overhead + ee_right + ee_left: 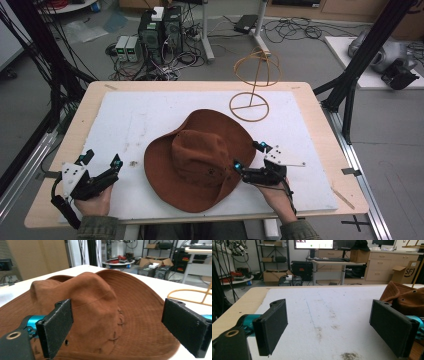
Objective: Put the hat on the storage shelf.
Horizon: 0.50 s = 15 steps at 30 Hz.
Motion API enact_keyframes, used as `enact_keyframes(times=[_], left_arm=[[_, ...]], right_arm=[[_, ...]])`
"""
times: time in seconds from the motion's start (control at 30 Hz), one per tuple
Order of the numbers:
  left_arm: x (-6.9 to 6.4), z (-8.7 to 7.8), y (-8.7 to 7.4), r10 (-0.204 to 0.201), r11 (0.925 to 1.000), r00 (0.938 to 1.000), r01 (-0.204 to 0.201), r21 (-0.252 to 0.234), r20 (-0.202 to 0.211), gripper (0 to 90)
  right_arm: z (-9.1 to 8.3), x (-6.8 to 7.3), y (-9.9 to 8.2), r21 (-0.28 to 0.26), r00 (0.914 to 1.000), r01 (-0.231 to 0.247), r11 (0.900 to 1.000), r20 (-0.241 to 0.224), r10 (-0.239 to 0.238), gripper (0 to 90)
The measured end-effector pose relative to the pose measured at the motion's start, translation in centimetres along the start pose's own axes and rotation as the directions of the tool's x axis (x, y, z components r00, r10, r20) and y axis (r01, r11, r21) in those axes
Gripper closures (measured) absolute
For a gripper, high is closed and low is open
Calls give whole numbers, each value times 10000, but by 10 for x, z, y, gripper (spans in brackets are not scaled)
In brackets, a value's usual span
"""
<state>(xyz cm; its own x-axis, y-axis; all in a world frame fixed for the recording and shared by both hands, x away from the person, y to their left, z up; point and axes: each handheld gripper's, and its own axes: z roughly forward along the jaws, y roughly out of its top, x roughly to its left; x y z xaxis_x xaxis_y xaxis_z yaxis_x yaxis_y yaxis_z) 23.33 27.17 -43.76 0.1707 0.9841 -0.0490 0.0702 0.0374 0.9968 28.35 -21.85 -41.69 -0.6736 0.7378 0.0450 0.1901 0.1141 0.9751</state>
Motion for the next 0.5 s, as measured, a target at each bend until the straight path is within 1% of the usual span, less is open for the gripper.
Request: enact_keyframes(times=[0.03,0.07,0.13,0.3,0.33,0.4,0.5], left_arm=[[0,0,0,9,10000,10000,-10,24,12,153],[0,0,0,12,10000,10000,-12,37,1,153],[0,0,0,2,10000,10000,-2,39,15,153],[0,0,0,27,10000,10000,-27,42,17,153],[0,0,0,20,10000,10000,-20,39,20,153],[0,1,0,15,10000,10000,-15,31,5,153],[1,0,0,-24,10000,10000,24,26,-11,153]], right_arm=[[2,3,0,111,9999,-22,9999,-153,24,96],[4,4,0,137,9998,-1,9999,-201,4,96],[5,6,-1,146,9998,64,9999,-212,-61,96],[11,16,-2,369,9986,187,9991,-501,-168,96],[11,16,-2,369,9986,187,9991,-501,-168,96],[15,21,-2,436,9979,329,9985,-576,-304,96],[17,24,-3,495,9975,293,9983,-657,-260,96]])
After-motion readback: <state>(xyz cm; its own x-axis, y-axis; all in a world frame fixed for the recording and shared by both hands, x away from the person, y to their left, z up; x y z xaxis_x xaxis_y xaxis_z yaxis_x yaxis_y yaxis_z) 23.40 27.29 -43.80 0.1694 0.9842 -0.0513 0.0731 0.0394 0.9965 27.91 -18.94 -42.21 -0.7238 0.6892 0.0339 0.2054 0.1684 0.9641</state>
